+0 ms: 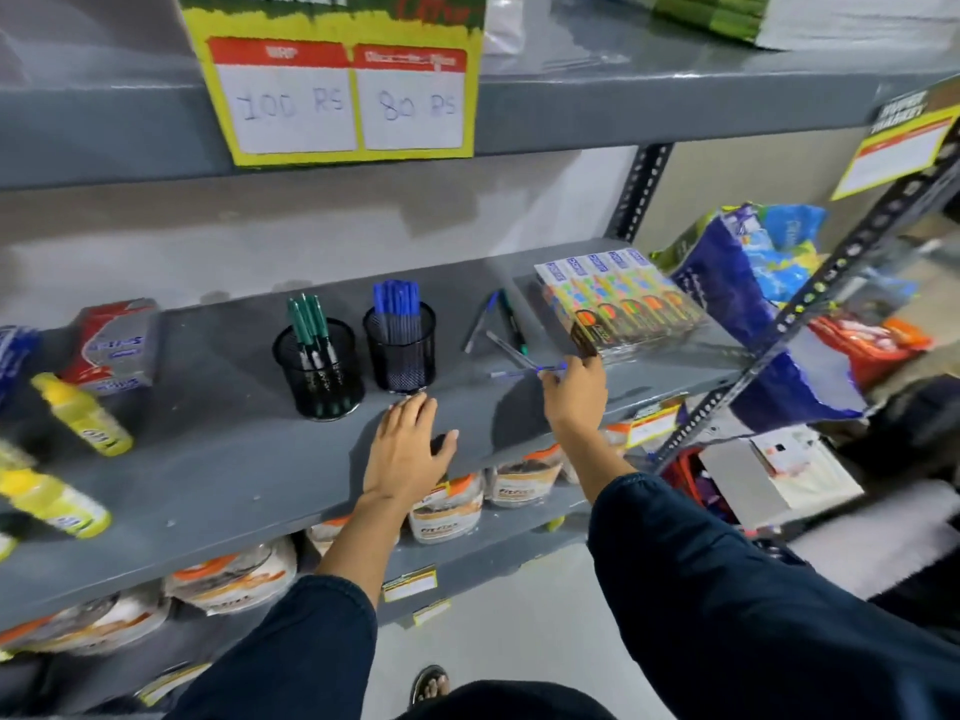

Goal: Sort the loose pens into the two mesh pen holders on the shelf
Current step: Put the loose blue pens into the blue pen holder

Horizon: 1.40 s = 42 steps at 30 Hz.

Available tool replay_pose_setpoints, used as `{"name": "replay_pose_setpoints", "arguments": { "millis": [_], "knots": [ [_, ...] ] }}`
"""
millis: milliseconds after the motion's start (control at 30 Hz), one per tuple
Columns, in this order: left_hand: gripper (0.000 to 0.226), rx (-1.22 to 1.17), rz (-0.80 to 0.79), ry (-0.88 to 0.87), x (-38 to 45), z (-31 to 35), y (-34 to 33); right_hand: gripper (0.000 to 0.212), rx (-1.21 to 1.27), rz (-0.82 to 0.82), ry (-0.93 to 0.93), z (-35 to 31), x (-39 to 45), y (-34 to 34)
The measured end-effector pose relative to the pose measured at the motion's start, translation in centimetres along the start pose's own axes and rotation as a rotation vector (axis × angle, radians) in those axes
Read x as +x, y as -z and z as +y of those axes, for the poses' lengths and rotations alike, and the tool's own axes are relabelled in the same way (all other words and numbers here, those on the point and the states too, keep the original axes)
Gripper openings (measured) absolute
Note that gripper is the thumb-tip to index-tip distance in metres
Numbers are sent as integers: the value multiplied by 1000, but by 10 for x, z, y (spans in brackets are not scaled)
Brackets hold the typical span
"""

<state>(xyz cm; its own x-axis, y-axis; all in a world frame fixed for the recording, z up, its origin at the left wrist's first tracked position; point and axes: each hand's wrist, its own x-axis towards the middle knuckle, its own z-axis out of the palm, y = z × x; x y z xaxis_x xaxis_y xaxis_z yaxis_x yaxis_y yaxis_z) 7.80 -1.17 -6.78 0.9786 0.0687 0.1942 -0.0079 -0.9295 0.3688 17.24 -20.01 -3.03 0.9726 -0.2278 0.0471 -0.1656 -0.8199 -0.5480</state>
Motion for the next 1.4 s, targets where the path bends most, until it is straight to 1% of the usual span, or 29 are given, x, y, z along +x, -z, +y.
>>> {"name": "replay_pose_setpoints", "arguments": {
  "millis": [167,267,400,533,733,867,933,1033,1133,1400],
  "knots": [
    [53,13,2,3,-1,2,0,33,-33,-48,-29,6,7,-7],
    [53,25,-2,3,0,2,0,30,25,-32,-40,3,9,-8],
    [53,29,-7,-1,-1,2,-1,22,264,13,-34,-12,13,0],
    [52,38,4,16,-1,0,1,19,512,84,5,-46,18,17],
    [54,25,54,130,-3,-1,11,18,719,146,167,-102,19,37],
    [48,7,76,189,-12,-12,15,19,886,134,266,-142,11,43],
    [48,-10,92,216,-17,-16,15,23,935,70,319,-162,6,40],
    [44,-7,103,216,-17,-15,16,22,792,-44,428,-178,-2,25],
    [46,-1,98,218,-16,-14,16,20,649,-155,484,-182,-8,3],
    [50,7,123,231,-15,-12,16,24,342,-208,572,-178,-11,-27]
  ]
}}
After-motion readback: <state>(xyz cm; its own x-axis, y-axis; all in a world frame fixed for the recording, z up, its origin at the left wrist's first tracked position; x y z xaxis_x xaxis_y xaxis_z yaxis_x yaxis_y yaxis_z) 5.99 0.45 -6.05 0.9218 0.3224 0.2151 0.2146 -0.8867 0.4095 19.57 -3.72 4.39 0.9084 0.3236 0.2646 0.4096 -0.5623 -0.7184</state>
